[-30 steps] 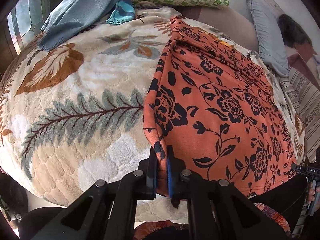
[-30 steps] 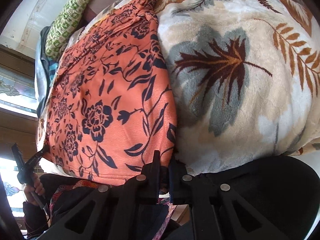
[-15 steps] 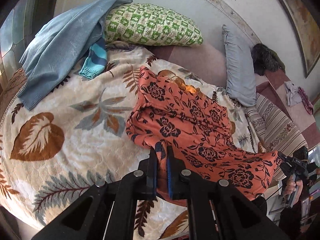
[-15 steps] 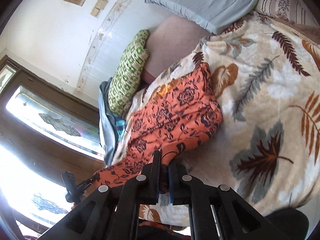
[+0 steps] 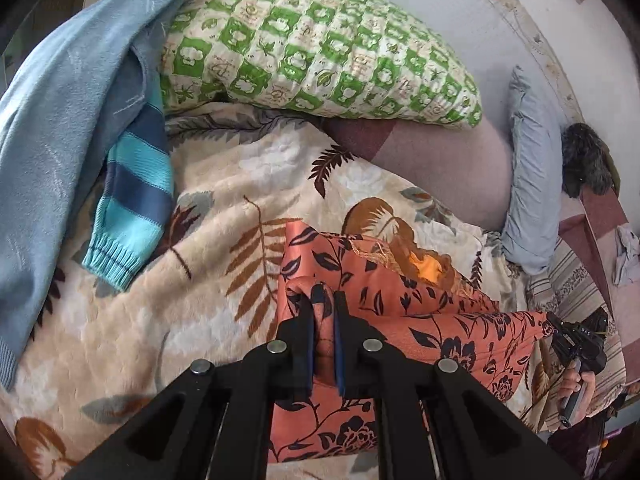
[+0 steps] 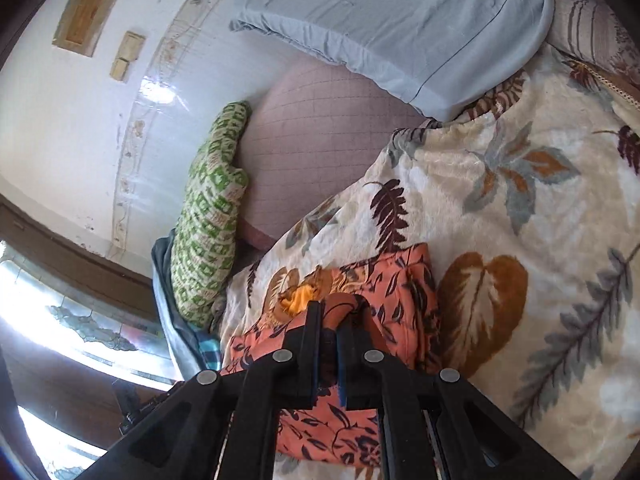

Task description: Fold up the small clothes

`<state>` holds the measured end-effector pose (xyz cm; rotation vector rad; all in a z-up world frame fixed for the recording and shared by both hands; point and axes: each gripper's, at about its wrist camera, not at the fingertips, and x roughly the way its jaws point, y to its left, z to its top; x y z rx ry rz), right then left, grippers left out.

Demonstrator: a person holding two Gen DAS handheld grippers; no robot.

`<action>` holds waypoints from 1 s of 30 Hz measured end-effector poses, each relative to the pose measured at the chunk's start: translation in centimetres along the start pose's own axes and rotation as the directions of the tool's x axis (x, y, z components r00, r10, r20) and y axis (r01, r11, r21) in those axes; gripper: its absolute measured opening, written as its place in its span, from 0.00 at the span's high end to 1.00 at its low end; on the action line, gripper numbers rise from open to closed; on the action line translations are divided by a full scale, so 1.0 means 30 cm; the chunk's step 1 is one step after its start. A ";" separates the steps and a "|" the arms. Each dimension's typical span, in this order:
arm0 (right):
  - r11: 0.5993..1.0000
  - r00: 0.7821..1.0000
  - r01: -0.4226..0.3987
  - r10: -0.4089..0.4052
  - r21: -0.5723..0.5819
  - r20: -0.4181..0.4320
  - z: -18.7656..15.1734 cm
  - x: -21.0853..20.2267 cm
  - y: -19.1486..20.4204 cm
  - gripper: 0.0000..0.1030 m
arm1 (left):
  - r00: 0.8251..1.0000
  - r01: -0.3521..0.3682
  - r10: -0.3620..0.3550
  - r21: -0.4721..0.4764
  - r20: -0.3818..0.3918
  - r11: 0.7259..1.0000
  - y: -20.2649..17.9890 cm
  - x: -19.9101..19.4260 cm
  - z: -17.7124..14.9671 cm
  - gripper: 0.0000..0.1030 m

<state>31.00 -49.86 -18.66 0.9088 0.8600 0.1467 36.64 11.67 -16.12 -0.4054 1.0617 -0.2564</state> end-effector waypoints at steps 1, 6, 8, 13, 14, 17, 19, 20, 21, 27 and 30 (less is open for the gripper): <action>0.999 0.999 0.025 -0.024 0.047 -0.024 0.033 0.063 -0.034 0.94 | 1.000 -0.018 0.018 -0.015 -0.017 1.000 0.011 0.057 0.027 0.92; 0.985 0.996 0.082 -0.076 0.155 -0.048 0.114 0.291 -0.204 0.91 | 0.994 -0.081 0.075 -0.068 -0.074 0.994 0.071 0.277 0.087 0.86; 0.980 0.998 0.069 -0.067 0.186 -0.016 0.125 0.321 -0.251 0.91 | 0.997 -0.069 0.066 -0.106 -0.031 0.992 0.095 0.276 0.087 0.85; 0.994 0.982 0.052 -0.070 0.101 0.177 0.122 0.179 -0.229 0.89 | 0.985 -0.078 0.099 -0.144 0.140 0.986 0.134 0.109 0.100 0.64; 0.993 0.973 0.042 -0.065 0.107 0.222 0.124 0.123 -0.229 0.87 | 0.979 -0.101 0.125 -0.149 0.158 0.984 0.131 0.069 0.093 0.58; 0.993 0.966 0.113 -0.115 0.021 0.233 0.100 0.008 -0.150 0.66 | 0.978 -0.101 0.109 -0.056 0.176 0.993 0.063 -0.025 0.032 0.50; 0.973 0.978 0.159 -0.133 -0.165 0.159 0.035 0.004 -0.038 0.66 | 0.984 -0.103 0.098 0.025 0.151 0.994 -0.009 -0.036 -0.043 0.35; 0.962 0.984 0.161 -0.140 -0.223 0.108 -0.010 0.020 0.003 0.66 | 0.986 -0.105 0.096 0.064 0.138 0.992 -0.044 -0.026 -0.086 0.30; 0.954 0.989 0.145 -0.136 -0.264 0.051 -0.058 0.046 0.037 0.66 | 0.988 -0.109 0.098 0.094 0.118 0.990 -0.073 -0.003 -0.125 0.30; 0.899 0.957 0.143 -0.233 -0.413 -0.175 -0.304 0.341 0.153 0.66 | 0.990 -0.104 0.113 0.112 -0.083 0.988 -0.169 0.226 -0.220 0.30; 0.888 0.939 0.129 -0.253 -0.442 -0.234 -0.346 0.485 0.185 0.66 | 0.987 -0.101 0.117 0.143 -0.111 0.985 -0.212 0.303 -0.183 0.30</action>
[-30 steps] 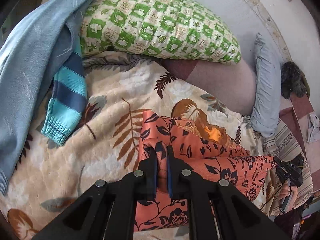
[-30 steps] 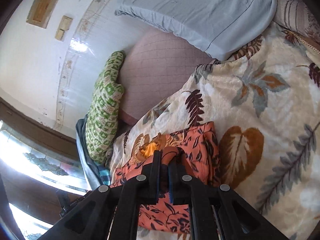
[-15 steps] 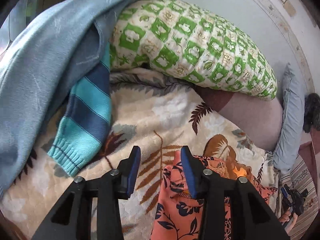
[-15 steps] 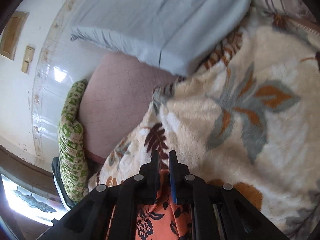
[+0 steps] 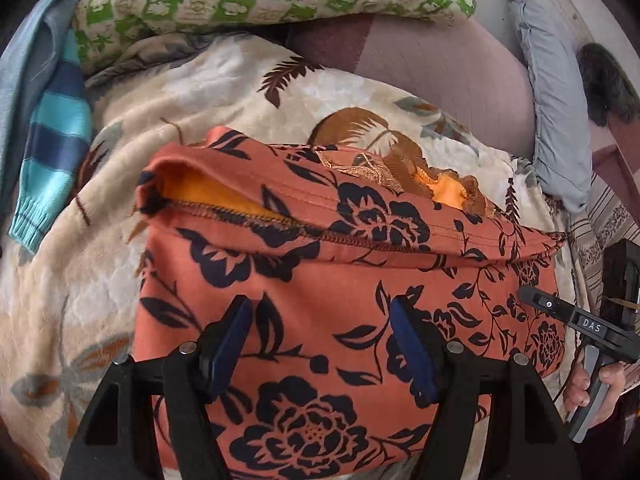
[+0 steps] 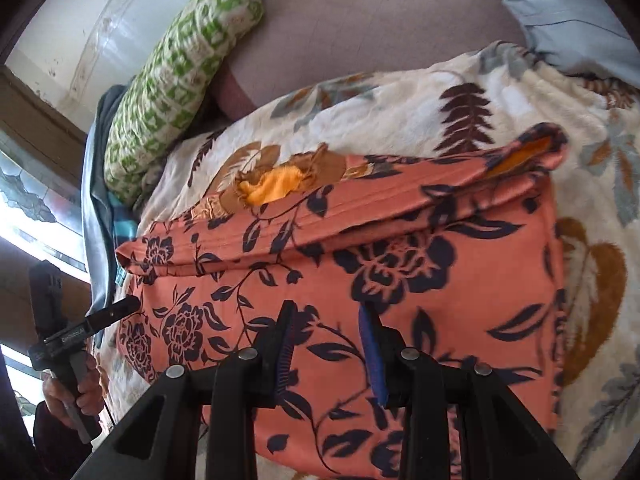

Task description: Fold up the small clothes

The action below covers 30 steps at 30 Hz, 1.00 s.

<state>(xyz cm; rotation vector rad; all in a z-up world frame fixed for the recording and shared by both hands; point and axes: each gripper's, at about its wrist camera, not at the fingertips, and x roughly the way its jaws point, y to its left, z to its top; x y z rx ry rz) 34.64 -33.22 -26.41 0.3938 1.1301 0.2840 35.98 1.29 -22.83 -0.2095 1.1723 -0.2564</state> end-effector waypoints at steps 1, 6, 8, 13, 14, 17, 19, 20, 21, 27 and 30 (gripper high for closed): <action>1.000 1.000 0.012 -0.012 -0.006 -0.012 0.018 0.045 0.013 0.66 | 1.000 -0.006 0.006 -0.002 -0.006 1.000 -0.004 0.023 0.024 0.30; 0.996 0.995 0.078 -0.075 -0.045 0.070 0.183 0.153 0.058 0.66 | 1.000 -0.012 0.012 -0.043 -0.005 0.999 0.007 0.113 0.195 0.30; 0.997 0.990 0.074 -0.073 0.001 0.118 0.266 0.157 0.033 0.66 | 0.999 -0.026 0.028 -0.064 0.020 0.998 0.010 0.129 0.284 0.30; 0.995 0.966 0.036 -0.057 0.088 0.253 0.341 0.023 -0.036 0.66 | 0.989 -0.051 0.069 -0.132 0.134 0.990 0.044 0.029 0.379 0.30; 0.996 0.963 0.038 -0.057 0.075 0.263 0.319 -0.018 -0.048 0.66 | 0.990 -0.038 0.052 -0.108 0.132 0.993 0.041 0.006 0.356 0.30; 0.996 0.965 0.087 -0.093 0.035 0.247 0.230 -0.125 -0.084 0.66 | 0.990 -0.082 0.084 -0.022 0.117 0.996 0.026 -0.049 0.231 0.30; 0.994 0.972 0.097 -0.103 0.040 0.211 0.136 -0.183 -0.118 0.66 | 0.987 -0.130 0.128 0.014 0.094 0.991 0.029 -0.060 0.123 0.30; 0.994 0.975 0.104 -0.109 0.035 0.195 0.084 -0.203 -0.125 0.66 | 0.982 -0.172 0.170 0.020 0.084 0.985 0.038 -0.057 0.070 0.30; 0.992 0.976 0.121 -0.123 0.019 0.180 0.030 -0.211 -0.126 0.66 | 0.973 -0.221 0.219 0.020 0.072 0.975 0.050 -0.048 0.021 0.30; 0.978 0.978 0.199 -0.202 0.057 0.046 -0.201 -0.138 -0.208 0.70 | 0.951 -0.308 0.308 -0.092 -0.016 0.947 0.177 -0.026 -0.099 0.18; 0.980 0.979 0.191 -0.194 0.053 0.068 -0.236 -0.241 -0.146 0.69 | 0.950 -0.305 0.309 -0.084 0.043 0.949 0.180 -0.175 -0.106 0.19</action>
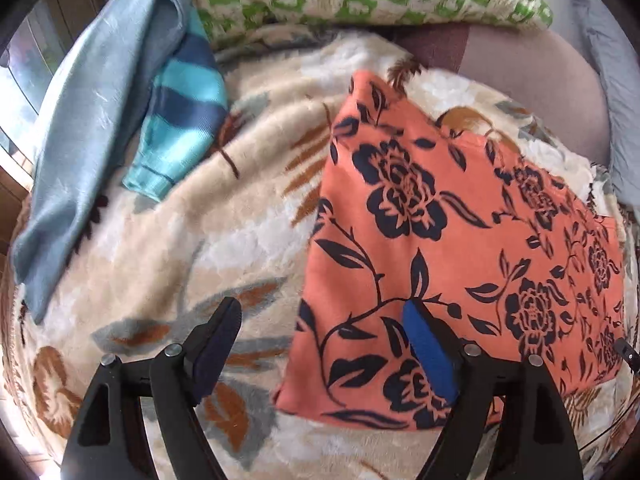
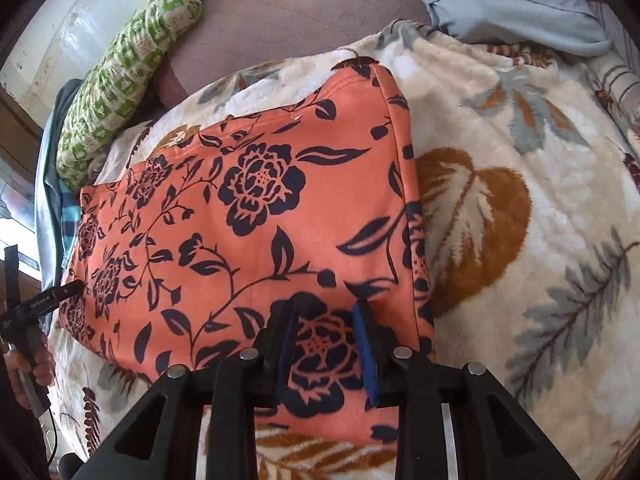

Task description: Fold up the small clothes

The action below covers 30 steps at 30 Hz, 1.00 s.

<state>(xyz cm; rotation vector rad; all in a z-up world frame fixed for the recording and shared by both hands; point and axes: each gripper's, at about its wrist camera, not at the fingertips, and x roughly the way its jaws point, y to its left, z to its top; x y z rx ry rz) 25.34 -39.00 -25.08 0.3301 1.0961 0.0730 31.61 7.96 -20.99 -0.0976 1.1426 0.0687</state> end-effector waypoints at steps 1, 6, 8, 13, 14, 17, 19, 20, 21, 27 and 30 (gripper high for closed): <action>0.999 0.999 -0.042 0.042 -0.010 0.028 -0.014 -0.056 0.016 0.68 | 0.999 -0.004 0.004 0.004 0.037 1.000 0.026 -0.053 -0.010 0.19; 0.986 0.974 -0.137 0.151 -0.093 0.168 -0.137 -0.285 0.070 0.68 | 0.997 0.033 -0.026 -0.098 0.074 0.995 0.196 -0.199 -0.123 0.18; 0.978 0.956 -0.184 0.200 -0.094 0.215 -0.219 -0.328 0.064 0.68 | 0.998 0.044 -0.037 -0.131 0.055 0.990 0.228 -0.207 -0.191 0.17; 0.970 0.926 -0.241 0.240 -0.035 0.290 -0.415 -0.356 0.009 0.68 | 0.988 0.142 -0.156 -0.306 -0.022 0.941 0.242 -0.113 -0.307 0.17; 0.964 0.921 -0.268 0.257 -0.004 0.292 -0.439 -0.345 -0.017 0.68 | 0.981 0.169 -0.193 -0.353 -0.033 0.920 0.234 -0.084 -0.320 0.17; 0.969 0.938 -0.241 0.220 0.049 0.267 -0.460 -0.312 -0.063 0.68 | 0.966 0.221 -0.258 -0.460 -0.017 0.860 0.199 -0.011 -0.336 0.17; 0.972 0.937 -0.234 0.217 0.030 0.273 -0.451 -0.317 -0.065 0.68 | 0.967 0.226 -0.255 -0.506 0.012 0.832 0.168 0.008 -0.331 0.17; 0.971 0.933 -0.240 0.223 0.025 0.282 -0.448 -0.326 -0.069 0.68 | 0.966 0.240 -0.257 -0.512 0.039 0.825 0.149 0.011 -0.323 0.17; 0.969 0.928 -0.248 0.230 0.024 0.294 -0.448 -0.337 -0.077 0.68 | 0.962 0.259 -0.267 -0.510 0.059 0.820 0.127 0.017 -0.312 0.17; 0.952 0.902 -0.299 0.260 0.067 0.344 -0.443 -0.382 -0.131 0.68 | 0.964 0.261 -0.244 -0.504 0.102 0.823 0.008 0.050 -0.261 0.17; 0.942 0.895 -0.329 0.287 0.070 0.340 -0.442 -0.387 -0.137 0.68 | 0.967 0.255 -0.227 -0.520 0.119 0.815 -0.041 0.059 -0.225 0.17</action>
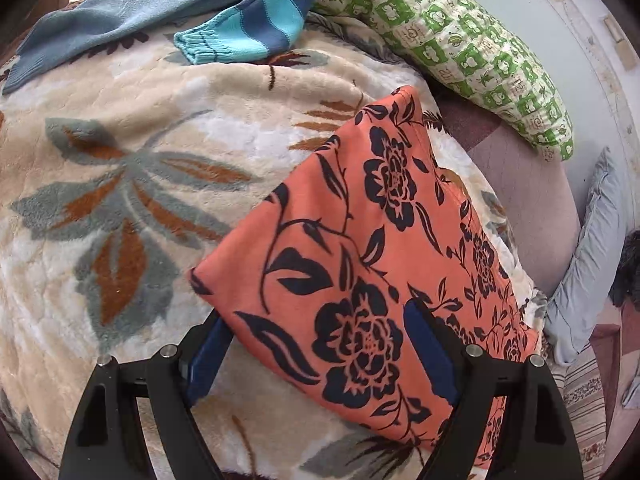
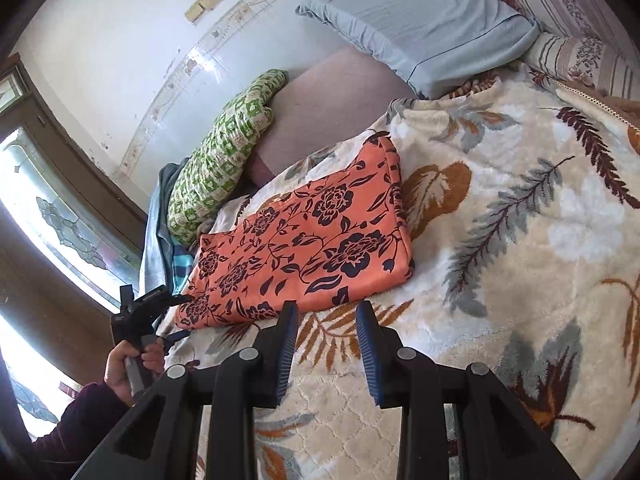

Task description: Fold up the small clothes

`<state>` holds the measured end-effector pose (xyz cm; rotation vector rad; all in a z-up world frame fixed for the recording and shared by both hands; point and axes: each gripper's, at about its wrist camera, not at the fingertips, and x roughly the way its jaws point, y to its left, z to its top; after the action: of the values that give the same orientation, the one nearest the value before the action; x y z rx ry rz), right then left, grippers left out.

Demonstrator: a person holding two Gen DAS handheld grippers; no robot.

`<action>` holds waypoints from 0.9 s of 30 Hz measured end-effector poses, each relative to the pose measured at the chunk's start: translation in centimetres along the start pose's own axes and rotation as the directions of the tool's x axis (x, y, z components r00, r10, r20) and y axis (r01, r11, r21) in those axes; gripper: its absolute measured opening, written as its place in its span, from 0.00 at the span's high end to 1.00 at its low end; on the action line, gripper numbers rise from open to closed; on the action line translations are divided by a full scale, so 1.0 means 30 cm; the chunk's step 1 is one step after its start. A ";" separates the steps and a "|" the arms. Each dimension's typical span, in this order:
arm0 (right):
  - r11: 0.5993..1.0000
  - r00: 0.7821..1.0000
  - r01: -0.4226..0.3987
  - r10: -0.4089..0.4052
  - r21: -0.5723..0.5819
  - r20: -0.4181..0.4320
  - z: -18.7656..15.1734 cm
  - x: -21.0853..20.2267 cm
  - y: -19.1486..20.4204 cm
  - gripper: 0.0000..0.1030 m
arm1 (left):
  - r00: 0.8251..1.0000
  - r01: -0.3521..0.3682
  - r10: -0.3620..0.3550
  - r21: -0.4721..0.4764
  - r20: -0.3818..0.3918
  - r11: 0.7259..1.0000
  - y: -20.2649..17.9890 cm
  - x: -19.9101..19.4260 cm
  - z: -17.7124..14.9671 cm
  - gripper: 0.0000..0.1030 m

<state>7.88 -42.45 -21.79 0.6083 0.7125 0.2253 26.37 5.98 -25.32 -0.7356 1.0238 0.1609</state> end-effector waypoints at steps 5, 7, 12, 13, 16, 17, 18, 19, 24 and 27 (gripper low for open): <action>0.999 0.999 -0.036 0.036 0.006 -0.013 0.008 -0.001 -0.004 0.68 | 1.000 -0.021 0.021 -0.015 0.017 1.000 -0.040 0.052 0.014 0.18; 0.999 0.999 -0.034 0.035 0.017 -0.023 0.008 0.001 -0.012 0.68 | 0.999 -0.032 0.033 -0.009 0.032 0.999 -0.043 0.060 0.010 0.18; 0.998 0.998 -0.054 0.055 0.032 -0.035 0.003 -0.008 -0.020 0.68 | 0.996 -0.055 0.055 -0.004 0.064 0.999 -0.049 0.066 0.005 0.41; 0.998 0.998 -0.051 0.052 0.028 -0.037 0.001 -0.009 -0.020 0.68 | 0.996 -0.047 0.048 -0.008 0.072 0.999 -0.049 0.067 0.002 0.41; 0.999 0.998 -0.035 0.037 0.034 -0.047 -0.004 -0.004 -0.031 0.68 | 0.997 -0.026 0.027 -0.016 0.072 1.000 -0.042 0.066 -0.001 0.39; 0.999 0.998 -0.033 0.035 0.043 -0.050 -0.004 -0.002 -0.037 0.68 | 0.998 -0.010 0.012 -0.028 0.065 1.000 -0.037 0.066 0.004 0.35; 0.998 0.998 -0.030 0.033 0.051 -0.051 -0.004 0.000 -0.044 0.68 | 0.998 0.012 -0.009 -0.049 0.057 0.999 -0.029 0.062 0.011 0.28; 0.998 0.998 -0.025 0.028 0.056 -0.051 -0.003 0.002 -0.048 0.68 | 0.998 0.032 -0.028 -0.076 0.050 0.997 -0.018 0.057 0.017 0.26; 0.999 0.997 0.011 -0.008 0.044 -0.070 -0.003 0.036 -0.038 0.68 | 0.994 0.107 -0.104 -0.108 0.040 0.988 0.023 -0.017 0.026 0.23; 1.000 0.996 0.014 -0.011 0.025 -0.087 -0.005 0.068 -0.012 0.68 | 0.985 0.171 -0.169 -0.091 0.037 0.981 0.066 -0.077 0.019 0.18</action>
<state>9.31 -41.88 -23.20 0.6211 0.8038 0.2323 24.67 8.32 -24.21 -0.9002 0.9260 0.0719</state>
